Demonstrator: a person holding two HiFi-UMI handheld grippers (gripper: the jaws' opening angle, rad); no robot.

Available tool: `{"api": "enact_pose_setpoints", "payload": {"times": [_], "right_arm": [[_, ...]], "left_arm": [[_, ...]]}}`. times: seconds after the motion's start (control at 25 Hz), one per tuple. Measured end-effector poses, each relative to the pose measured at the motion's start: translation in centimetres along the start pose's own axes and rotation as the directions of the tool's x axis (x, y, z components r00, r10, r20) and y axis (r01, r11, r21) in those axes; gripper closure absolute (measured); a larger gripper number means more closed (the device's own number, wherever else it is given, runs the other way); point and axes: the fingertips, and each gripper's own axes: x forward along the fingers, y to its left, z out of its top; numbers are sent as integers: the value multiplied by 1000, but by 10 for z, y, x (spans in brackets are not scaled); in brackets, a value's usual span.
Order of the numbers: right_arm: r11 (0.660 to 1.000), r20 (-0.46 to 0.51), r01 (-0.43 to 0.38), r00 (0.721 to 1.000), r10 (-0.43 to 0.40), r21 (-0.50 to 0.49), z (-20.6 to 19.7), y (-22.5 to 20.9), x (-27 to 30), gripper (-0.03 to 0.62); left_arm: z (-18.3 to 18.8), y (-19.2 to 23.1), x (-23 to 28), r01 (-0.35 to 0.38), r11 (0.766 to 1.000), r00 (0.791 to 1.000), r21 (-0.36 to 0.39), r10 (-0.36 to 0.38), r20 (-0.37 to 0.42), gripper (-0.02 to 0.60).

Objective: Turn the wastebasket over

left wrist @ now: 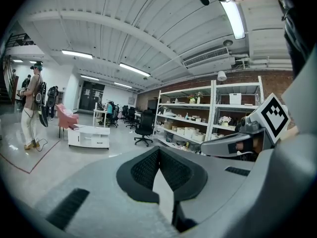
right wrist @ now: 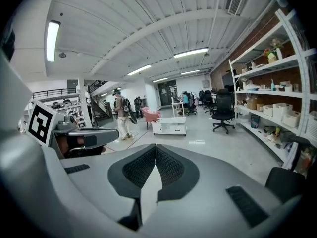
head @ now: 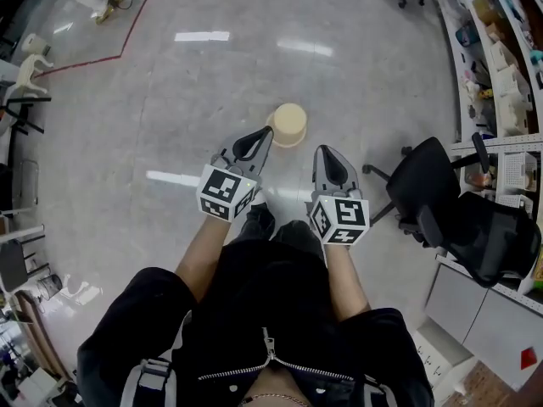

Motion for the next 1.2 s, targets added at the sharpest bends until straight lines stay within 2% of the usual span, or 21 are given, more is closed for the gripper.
{"api": "enact_pose_setpoints", "payload": {"times": [0.24,0.44,0.64,0.96,1.2], "right_arm": [[1000,-2,2,1000,-2,-10,14,-11,27,583],[1000,-23,-24,999,23,-15,14,-18,40,583],[999,-30,-37,999,36,-31,17,-26,56,583],[998,-6,-17,1000,17,-61,26,-27,79,583],[998,7,2,1000,-2,-58,31,-46,93,583]], "left_arm": [[5,12,23,15,1000,1000,1,-15,-7,577],[0,19,40,-4,1000,1000,-17,3,-23,577],[5,20,59,16,1000,1000,-17,-16,-4,577],[9,22,84,84,994,996,74,-84,0,577],[1,37,107,81,996,997,42,-80,-7,577]]}}
